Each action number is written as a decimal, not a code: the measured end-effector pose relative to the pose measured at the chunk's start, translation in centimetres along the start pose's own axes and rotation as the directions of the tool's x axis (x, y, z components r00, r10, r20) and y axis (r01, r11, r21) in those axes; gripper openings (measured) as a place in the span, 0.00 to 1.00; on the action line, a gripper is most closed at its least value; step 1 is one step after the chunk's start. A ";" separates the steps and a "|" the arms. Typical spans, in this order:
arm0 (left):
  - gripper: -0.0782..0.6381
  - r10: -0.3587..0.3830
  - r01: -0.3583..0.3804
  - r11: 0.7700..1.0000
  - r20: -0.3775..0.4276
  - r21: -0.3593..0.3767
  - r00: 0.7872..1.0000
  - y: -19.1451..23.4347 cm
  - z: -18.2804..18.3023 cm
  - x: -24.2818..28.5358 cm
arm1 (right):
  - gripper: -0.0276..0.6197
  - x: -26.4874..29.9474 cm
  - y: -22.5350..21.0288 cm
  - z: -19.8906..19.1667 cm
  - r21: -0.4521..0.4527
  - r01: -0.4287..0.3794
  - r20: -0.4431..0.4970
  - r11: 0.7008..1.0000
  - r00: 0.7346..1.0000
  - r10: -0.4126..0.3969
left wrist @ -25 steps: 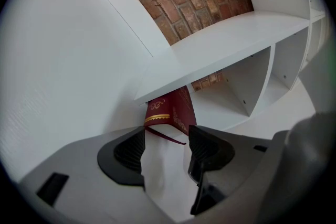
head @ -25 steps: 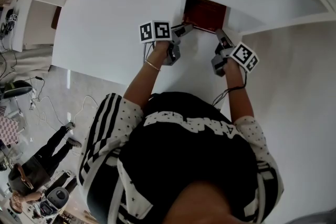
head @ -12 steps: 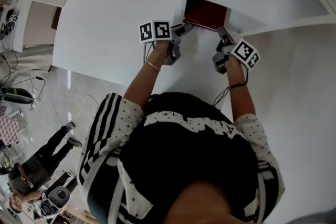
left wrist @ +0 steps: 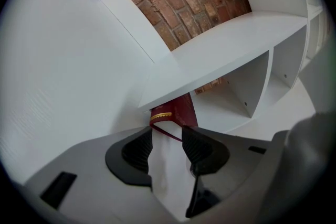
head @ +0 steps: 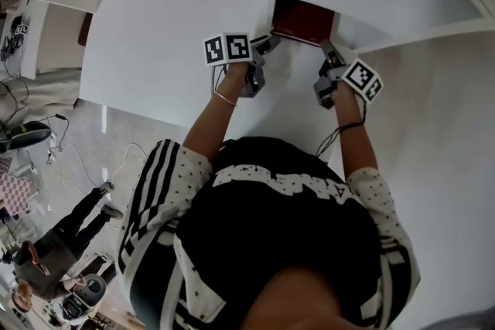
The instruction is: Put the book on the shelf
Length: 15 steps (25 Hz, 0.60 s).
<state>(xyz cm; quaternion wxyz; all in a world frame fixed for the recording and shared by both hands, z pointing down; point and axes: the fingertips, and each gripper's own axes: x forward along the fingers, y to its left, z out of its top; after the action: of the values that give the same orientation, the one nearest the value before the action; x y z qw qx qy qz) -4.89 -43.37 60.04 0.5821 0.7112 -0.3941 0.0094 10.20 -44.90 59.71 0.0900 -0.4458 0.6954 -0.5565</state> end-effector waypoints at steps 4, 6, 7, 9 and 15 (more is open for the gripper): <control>0.31 0.016 -0.016 1.000 0.016 0.021 1.000 0.0 0.2 -0.6 | 0.26 -0.1 0.0 0.0 0.005 0.003 0.005 1.000 1.000 -0.003; 0.23 0.025 -0.027 0.999 0.036 0.040 0.999 0.1 0.5 -1.1 | 0.26 -0.2 0.0 0.0 0.000 0.005 0.010 1.000 1.000 -0.005; 0.20 0.029 -0.032 0.998 0.047 0.053 0.998 0.2 0.7 -1.3 | 0.26 -0.3 -0.1 0.1 -0.007 0.007 0.014 1.000 1.000 -0.007; 0.18 0.029 -0.034 0.996 0.065 0.079 0.997 0.1 1.0 -1.6 | 0.26 -0.5 -0.4 0.2 -0.020 0.014 0.023 1.000 1.000 -0.014; 0.16 -0.024 0.006 0.990 0.128 0.138 0.991 -1.2 1.7 -2.6 | 0.13 -2.2 -0.2 1.1 -0.054 0.024 0.076 0.998 0.997 -0.020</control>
<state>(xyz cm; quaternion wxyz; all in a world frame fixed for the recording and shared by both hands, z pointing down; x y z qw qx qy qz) -6.75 -43.36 57.23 0.5050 0.7517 -0.4240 -0.0139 12.25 -44.07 58.70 0.0979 -0.4766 0.7014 -0.5209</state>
